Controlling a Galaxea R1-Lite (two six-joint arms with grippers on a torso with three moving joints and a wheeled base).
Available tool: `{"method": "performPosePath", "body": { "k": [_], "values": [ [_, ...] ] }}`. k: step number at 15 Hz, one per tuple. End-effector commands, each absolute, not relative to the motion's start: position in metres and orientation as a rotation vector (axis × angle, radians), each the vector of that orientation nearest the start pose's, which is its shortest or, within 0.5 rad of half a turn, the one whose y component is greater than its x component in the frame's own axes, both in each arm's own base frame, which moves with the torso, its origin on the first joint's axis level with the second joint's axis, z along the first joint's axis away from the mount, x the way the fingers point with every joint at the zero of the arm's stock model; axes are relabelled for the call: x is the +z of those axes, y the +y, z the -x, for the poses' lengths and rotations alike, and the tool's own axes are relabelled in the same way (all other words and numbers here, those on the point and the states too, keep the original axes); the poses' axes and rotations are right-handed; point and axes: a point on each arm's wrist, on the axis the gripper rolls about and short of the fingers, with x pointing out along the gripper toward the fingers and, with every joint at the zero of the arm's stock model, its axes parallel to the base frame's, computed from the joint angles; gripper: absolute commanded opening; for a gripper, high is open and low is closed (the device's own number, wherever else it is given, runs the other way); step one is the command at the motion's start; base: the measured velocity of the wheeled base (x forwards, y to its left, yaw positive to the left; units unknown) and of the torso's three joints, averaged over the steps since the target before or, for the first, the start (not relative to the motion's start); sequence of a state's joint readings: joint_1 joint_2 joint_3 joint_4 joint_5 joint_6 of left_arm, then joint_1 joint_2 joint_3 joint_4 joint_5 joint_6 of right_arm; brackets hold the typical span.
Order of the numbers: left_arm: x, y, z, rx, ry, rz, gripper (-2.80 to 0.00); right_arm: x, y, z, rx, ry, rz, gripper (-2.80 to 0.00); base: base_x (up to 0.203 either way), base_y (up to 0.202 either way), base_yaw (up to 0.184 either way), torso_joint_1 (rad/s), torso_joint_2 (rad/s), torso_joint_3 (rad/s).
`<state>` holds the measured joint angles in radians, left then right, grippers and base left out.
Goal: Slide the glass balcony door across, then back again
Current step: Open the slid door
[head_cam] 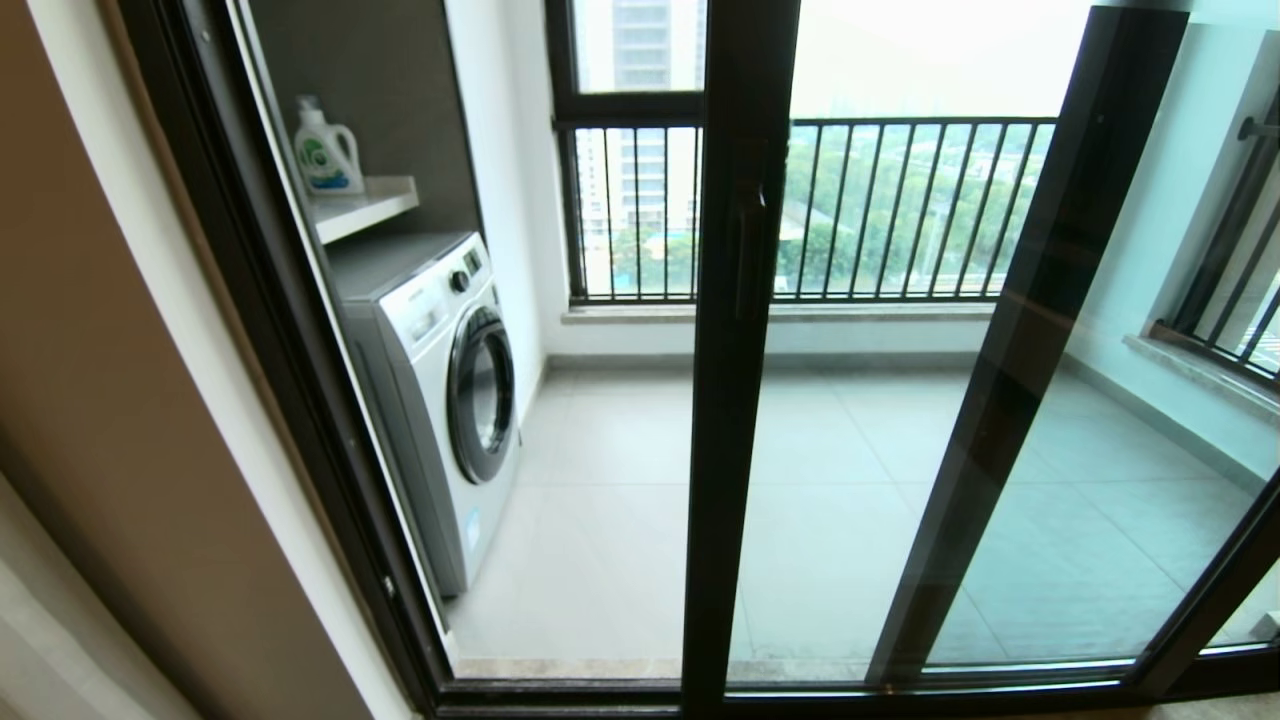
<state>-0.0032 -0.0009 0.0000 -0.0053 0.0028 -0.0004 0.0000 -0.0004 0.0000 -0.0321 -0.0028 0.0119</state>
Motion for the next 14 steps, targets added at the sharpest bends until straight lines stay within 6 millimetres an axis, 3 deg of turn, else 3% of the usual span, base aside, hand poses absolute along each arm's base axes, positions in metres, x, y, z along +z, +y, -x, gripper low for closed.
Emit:
{"method": "performPosePath", "body": {
  "k": [1,5,8,11,14],
  "values": [
    [0.076,0.0,0.023,0.0,-0.005,0.006,-2.8,0.075,0.0,0.022,-0.003,-0.02,-0.012,-2.8,0.0,0.0,0.0,0.0,0.0,0.0],
    [0.076,0.0,0.023,0.0,-0.005,0.006,-2.8,0.083,0.0,0.024,-0.016,-0.04,-0.005,-2.8,0.0,0.0,0.0,0.0,0.0,0.0],
    [0.076,0.0,0.023,0.0,-0.005,0.007,-2.8,0.142,0.0,0.023,-0.001,-0.044,-0.019,-2.8,0.0,0.0,0.0,0.0,0.0,0.0],
    [0.076,0.0,0.023,0.0,-0.005,0.006,-2.8,0.219,0.002,-0.021,0.106,0.054,-0.061,-2.8,0.0,0.0,0.0,0.0,0.0,0.0],
    [0.076,0.0,0.023,0.0,-0.005,0.006,-2.8,0.26,0.009,-0.098,0.294,0.182,-0.061,-2.8,0.0,0.0,0.0,0.0,0.0,0.0]
  ]
}}
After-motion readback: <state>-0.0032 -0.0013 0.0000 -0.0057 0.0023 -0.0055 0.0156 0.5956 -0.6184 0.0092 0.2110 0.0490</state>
